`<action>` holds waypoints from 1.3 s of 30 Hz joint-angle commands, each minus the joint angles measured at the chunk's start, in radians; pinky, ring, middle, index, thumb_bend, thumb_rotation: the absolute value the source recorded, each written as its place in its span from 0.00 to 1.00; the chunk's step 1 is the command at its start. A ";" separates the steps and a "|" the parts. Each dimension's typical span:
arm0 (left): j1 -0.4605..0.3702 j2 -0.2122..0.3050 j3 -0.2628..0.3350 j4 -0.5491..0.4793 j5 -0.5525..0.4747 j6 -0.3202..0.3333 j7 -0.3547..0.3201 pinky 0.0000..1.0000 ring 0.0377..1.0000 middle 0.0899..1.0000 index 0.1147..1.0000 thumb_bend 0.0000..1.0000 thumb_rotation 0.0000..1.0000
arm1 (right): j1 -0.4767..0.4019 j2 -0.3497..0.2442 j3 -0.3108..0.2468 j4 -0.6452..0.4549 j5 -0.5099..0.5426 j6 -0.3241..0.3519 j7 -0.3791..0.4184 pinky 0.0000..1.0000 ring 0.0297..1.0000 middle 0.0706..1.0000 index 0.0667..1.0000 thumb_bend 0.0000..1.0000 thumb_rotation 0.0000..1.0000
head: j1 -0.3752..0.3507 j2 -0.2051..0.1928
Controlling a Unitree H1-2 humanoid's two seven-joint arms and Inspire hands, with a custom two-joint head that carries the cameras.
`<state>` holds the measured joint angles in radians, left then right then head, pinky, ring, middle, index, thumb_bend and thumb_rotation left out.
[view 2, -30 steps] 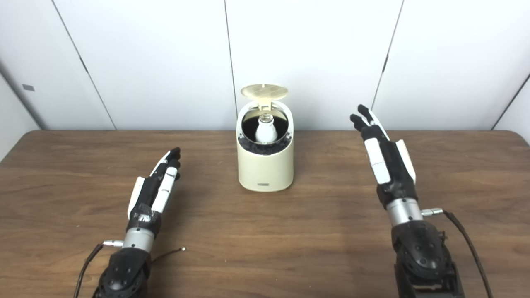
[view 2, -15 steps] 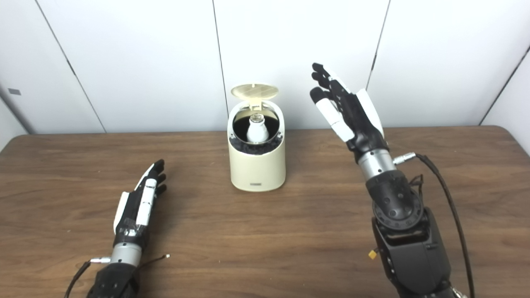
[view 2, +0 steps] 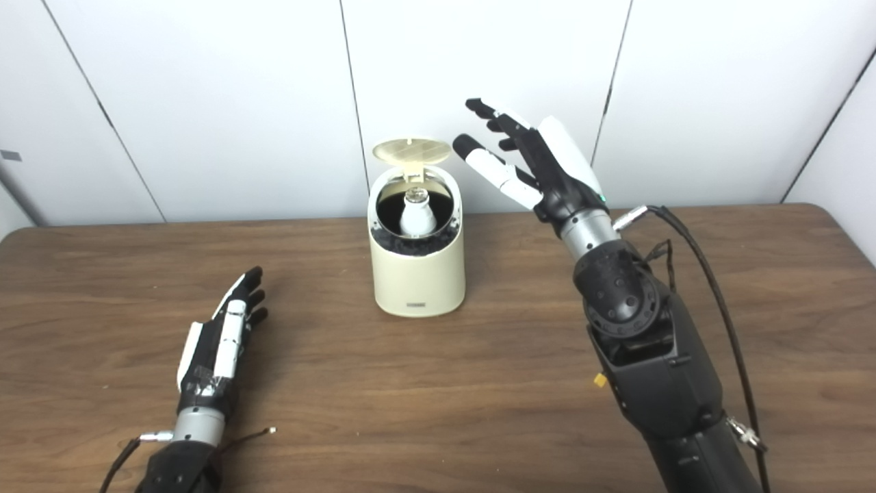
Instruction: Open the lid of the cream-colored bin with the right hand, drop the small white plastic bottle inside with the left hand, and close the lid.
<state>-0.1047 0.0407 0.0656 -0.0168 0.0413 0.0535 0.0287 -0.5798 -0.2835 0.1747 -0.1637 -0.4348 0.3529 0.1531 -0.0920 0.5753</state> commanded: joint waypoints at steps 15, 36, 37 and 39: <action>-0.006 -0.004 -0.024 -0.004 0.010 -0.019 0.010 0.97 0.97 0.97 0.94 0.42 1.00 | -0.126 -0.047 0.094 0.066 -0.136 -0.043 0.069 0.85 0.91 0.91 0.88 0.56 1.00 | 0.007 -0.004; -0.005 -0.016 -0.036 0.012 0.039 -0.019 0.022 0.98 0.94 0.96 0.94 0.46 1.00 | -0.136 -0.066 0.138 0.085 -0.204 -0.125 0.101 0.93 0.97 0.92 0.88 0.59 1.00 | 0.022 0.004; -0.005 -0.016 -0.037 0.011 0.041 -0.010 0.021 0.98 0.95 0.96 0.94 0.47 1.00 | -0.132 -0.066 0.138 0.082 -0.205 -0.128 0.102 0.94 0.97 0.92 0.88 0.59 1.00 | 0.023 0.005; -0.004 -0.016 -0.040 0.009 0.051 0.000 0.025 0.97 0.95 0.96 0.94 0.50 1.00 | -0.125 -0.065 0.137 0.072 -0.207 -0.128 0.107 0.95 0.98 0.92 0.88 0.59 1.00 | 0.023 0.005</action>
<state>-0.0998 0.0253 0.0326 -0.0114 0.0782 0.0372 0.0460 -0.6691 -0.3374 0.3197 -0.0530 -0.6356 0.2638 0.2658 -0.0675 0.5798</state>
